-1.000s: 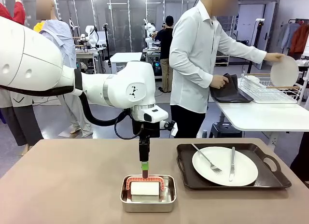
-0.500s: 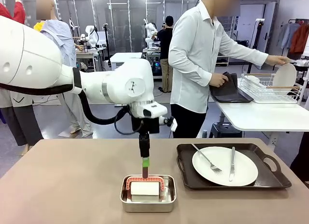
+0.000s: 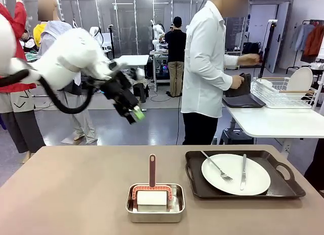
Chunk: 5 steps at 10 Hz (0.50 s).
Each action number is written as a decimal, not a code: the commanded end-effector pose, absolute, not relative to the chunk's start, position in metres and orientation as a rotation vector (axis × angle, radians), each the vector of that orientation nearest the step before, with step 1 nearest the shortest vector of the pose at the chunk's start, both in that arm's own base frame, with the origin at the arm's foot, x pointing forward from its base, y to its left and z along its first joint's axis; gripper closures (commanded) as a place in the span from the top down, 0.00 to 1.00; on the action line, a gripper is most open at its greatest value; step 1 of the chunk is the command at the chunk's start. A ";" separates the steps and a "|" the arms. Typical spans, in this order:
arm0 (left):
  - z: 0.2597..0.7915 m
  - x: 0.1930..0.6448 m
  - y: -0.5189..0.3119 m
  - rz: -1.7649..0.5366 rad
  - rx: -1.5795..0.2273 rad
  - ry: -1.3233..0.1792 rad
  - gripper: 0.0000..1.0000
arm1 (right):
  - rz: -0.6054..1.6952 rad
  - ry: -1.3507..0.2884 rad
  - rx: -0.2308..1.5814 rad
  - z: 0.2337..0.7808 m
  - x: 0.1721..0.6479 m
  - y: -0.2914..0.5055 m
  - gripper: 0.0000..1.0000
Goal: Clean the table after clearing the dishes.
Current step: When the right (or left) Handle tray is removed, use the right hand (or left hand) to clean the right (or left) side of the table with the Lint Roller.
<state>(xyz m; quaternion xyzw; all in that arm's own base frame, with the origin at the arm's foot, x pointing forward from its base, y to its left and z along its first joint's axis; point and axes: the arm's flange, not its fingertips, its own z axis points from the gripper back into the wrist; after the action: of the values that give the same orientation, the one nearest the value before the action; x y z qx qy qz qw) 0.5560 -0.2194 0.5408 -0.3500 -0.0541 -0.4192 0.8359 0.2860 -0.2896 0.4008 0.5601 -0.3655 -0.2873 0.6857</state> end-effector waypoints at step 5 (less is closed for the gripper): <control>0.516 0.488 0.080 0.001 -1.049 -0.622 1.00 | -0.648 -0.831 1.267 0.404 0.285 -0.289 1.00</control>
<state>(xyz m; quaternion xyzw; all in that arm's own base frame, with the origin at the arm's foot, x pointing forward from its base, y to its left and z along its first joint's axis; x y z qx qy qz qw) 0.4958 0.0686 0.5265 -0.4902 -0.2339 -0.0454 0.8384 0.2860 -0.2895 0.4008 0.5602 -0.3655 -0.2872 0.6856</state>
